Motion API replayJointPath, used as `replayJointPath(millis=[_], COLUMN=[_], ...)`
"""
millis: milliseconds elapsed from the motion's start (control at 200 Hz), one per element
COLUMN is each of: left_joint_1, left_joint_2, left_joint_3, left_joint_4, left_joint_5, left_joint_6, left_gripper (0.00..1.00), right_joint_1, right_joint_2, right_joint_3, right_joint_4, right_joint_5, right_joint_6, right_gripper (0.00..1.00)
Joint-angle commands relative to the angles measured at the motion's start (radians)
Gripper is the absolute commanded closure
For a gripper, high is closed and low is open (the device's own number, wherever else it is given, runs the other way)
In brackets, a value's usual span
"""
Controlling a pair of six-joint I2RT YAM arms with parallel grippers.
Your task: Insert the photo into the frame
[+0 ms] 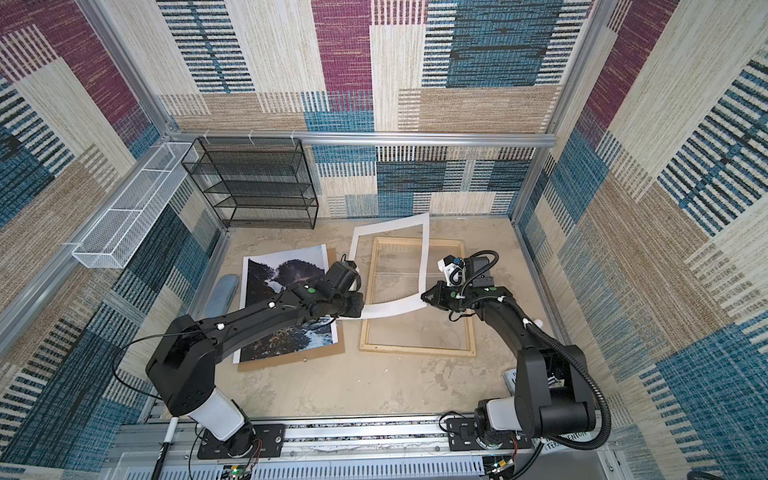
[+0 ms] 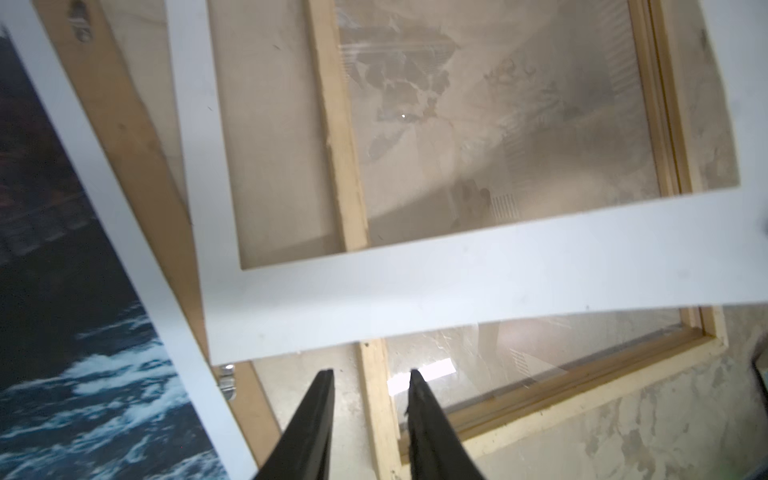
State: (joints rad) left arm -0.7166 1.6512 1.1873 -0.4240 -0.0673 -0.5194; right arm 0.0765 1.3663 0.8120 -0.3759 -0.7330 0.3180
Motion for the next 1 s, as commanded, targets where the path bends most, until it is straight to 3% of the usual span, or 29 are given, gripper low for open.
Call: replayJointPath(millis=[0, 250, 596, 997], left_joint_1=[0.069, 0.208, 0.213, 0.212], left_joint_2=[-0.018, 0.026, 0.126, 0.188], left_joint_3=[0.012, 0.016, 0.011, 0.020], left_joint_4=[-0.058, -0.055, -0.006, 0.071], left_joint_5=[-0.035, 0.020, 0.126, 0.231], left_joint_6=[0.052, 0.081, 0.070, 0.072], left_gripper=[0.66, 0.65, 0.64, 0.64], right_joint_1=[0.000, -0.001, -0.017, -0.017], right_joint_2=[-0.040, -0.149, -0.138, -0.121], right_joint_3=[-0.040, -0.065, -0.065, -0.071], right_joint_4=[-0.030, -0.145, -0.201, -0.188], right_joint_5=[-0.015, 0.085, 0.269, 0.293], right_joint_6=[0.031, 0.034, 0.049, 0.053], right_gripper=[1.00, 1.00, 1.00, 1.00])
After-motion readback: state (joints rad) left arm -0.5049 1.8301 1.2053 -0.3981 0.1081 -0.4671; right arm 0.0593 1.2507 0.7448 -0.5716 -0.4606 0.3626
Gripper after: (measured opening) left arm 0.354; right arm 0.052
